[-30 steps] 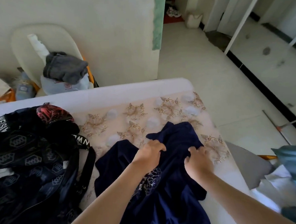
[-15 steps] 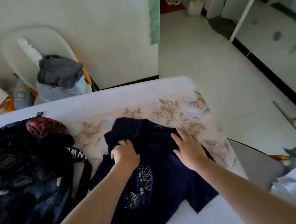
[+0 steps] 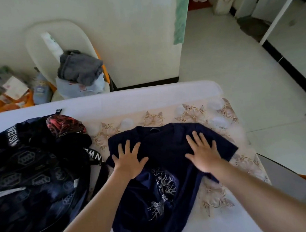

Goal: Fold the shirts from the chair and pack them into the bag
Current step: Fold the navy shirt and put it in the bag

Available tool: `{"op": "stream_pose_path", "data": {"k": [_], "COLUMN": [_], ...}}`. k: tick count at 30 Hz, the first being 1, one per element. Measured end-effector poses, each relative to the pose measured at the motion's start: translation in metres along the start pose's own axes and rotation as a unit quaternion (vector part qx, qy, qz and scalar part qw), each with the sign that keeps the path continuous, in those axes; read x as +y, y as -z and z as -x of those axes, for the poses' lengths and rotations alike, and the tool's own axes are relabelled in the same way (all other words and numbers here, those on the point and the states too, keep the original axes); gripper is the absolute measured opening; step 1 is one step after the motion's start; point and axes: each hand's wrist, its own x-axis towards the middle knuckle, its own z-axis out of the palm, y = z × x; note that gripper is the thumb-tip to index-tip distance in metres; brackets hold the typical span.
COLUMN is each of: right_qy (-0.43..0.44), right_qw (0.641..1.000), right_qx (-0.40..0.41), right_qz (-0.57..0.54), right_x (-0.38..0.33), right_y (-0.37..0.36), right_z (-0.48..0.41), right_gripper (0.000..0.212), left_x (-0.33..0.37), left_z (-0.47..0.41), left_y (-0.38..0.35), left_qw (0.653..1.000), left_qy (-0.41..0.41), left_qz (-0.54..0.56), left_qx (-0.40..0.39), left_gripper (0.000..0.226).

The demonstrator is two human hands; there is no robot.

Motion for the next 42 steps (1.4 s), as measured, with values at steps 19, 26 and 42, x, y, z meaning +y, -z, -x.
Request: {"op": "stream_pose_path", "data": {"k": [19,26,42], "right_qy": [0.008,-0.034,0.125], "right_qw": [0.999,0.996,0.976], "right_qx": [-0.002,-0.023,0.105], "right_qz": [-0.034,0.082,-0.143], "right_x": [-0.073,-0.02,-0.126], "right_y": [-0.045,0.01,-0.026], "right_z": [0.056,0.027,0.05], "right_gripper": [0.107,0.095,0.028], "left_x": [-0.051,-0.046,-0.04], "left_z": [0.058,0.098,0.046], "left_y": [-0.057,-0.052,-0.016], "left_qw": [0.98,0.955,0.957], "left_qy": [-0.141,-0.227,-0.04], "left_qz": [-0.096,0.11,0.259], "left_qx": [0.102,0.157,0.125], "left_gripper": [0.092,0.055,0.041]}}
